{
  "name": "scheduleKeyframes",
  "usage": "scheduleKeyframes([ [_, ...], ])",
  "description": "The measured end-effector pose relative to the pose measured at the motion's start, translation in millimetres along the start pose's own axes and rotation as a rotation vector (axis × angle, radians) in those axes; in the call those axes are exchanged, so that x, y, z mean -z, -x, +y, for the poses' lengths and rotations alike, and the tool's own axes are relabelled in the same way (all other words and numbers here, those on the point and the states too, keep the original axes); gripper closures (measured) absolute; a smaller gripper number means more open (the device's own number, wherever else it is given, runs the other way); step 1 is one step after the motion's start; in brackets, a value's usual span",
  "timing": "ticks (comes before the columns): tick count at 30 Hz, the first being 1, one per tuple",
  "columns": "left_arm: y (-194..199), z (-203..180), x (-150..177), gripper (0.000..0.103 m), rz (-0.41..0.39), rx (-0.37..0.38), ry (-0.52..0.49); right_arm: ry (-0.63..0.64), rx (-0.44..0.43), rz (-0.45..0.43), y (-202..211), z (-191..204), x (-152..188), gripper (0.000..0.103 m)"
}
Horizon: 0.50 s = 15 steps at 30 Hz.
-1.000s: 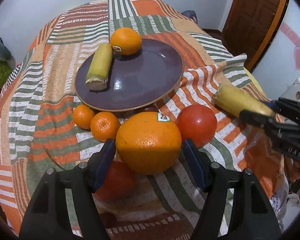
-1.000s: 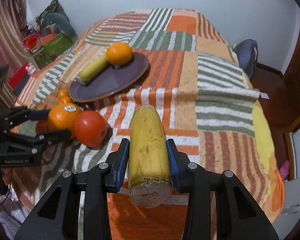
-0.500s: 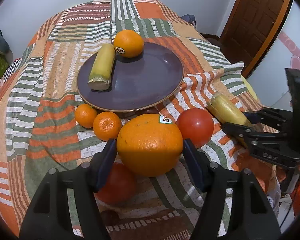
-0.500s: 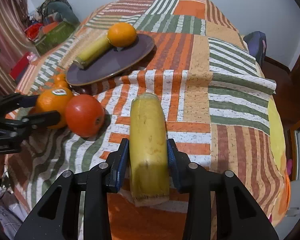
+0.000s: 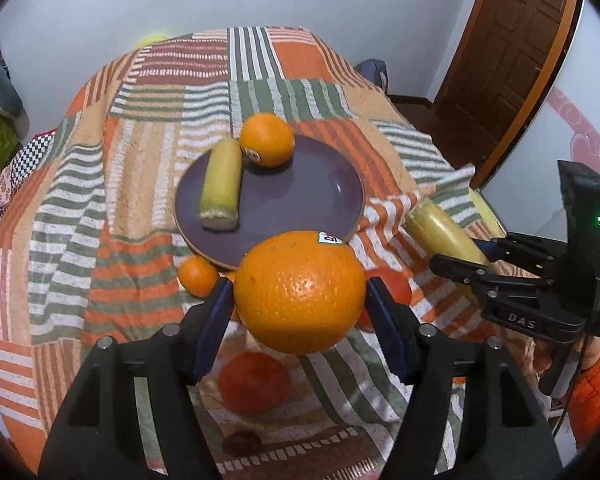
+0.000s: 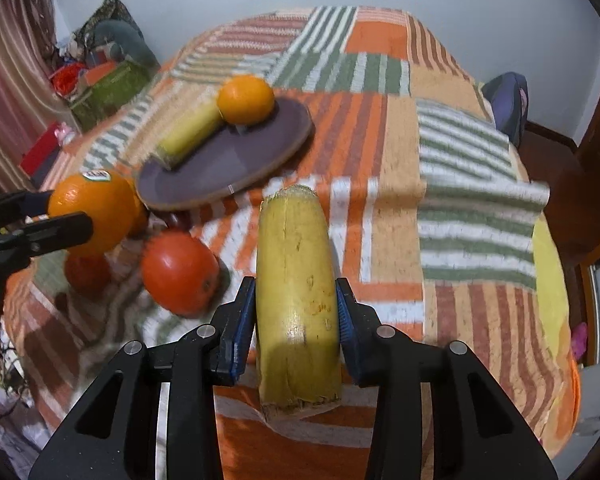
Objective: Organize fruits
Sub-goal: 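Lower the orange and corn cob onto the purple plate and open both grippers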
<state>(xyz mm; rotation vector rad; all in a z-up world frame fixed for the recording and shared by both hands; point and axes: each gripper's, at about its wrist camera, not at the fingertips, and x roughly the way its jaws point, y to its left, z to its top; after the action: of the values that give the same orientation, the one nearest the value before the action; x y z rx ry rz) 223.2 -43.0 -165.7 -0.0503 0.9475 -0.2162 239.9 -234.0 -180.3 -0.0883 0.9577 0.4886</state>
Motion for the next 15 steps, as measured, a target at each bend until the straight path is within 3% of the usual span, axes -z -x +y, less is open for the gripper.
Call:
scheduleKeyframes([
  [9, -4.4, 10.9, -28.9, 0.036, -0.032, -0.016, -0.007, -0.016, -0.018, -0.073, -4.5, 11.8, -38.8, 0.068],
  [15, -25.5, 21.3, -45.3, 0.036, -0.022, -0.019, 0.005, -0.033, -0.030, -0.060, -24.6, 18.8, -53.7, 0.068],
])
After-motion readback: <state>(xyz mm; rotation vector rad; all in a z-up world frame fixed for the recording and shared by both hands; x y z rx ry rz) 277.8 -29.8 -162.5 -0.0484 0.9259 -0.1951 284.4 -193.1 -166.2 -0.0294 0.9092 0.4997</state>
